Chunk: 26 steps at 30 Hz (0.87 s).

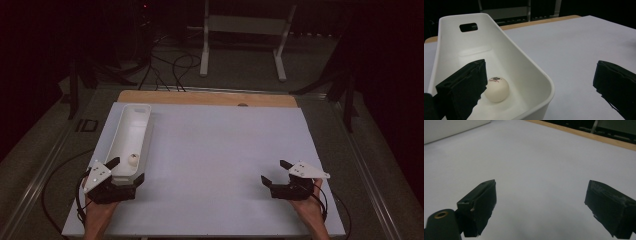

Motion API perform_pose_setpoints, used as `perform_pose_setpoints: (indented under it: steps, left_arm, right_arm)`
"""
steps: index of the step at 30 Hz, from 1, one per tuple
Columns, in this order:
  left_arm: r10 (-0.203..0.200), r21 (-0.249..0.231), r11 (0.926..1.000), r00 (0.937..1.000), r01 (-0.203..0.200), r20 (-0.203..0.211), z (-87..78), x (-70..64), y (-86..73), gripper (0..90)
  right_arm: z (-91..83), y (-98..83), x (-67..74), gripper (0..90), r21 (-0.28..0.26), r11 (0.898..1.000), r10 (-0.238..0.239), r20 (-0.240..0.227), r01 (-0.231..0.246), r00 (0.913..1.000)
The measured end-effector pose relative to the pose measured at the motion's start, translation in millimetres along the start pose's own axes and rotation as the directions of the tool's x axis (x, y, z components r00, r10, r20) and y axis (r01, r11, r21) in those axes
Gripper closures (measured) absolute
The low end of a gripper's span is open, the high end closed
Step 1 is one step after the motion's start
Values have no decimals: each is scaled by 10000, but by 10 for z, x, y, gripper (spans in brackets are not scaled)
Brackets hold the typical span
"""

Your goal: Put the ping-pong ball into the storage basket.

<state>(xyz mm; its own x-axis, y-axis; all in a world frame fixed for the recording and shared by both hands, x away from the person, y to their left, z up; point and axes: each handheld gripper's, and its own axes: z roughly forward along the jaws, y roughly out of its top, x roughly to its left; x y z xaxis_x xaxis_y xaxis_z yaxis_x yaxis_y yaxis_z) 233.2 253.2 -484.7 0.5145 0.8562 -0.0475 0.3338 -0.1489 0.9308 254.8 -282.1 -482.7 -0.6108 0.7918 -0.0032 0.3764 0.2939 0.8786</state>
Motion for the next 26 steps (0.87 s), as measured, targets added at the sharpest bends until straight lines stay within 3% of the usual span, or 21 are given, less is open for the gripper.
perform_pose_setpoints:
  steps: [12, 26]
  left_arm:
    - [48, 205, 9998, 9999, -50, 107, 22, -7, -65, 0]
    - [168, 244, 9996, 9999, -166, -43, -6, -16, -92, 0]
  right_arm:
    - [-39, 47, 37, 103, -486, 9987, -112, 150, 119, 9998]
    - [-24, 34, 31, 103, -415, 9991, -97, 14, 98, 10000]
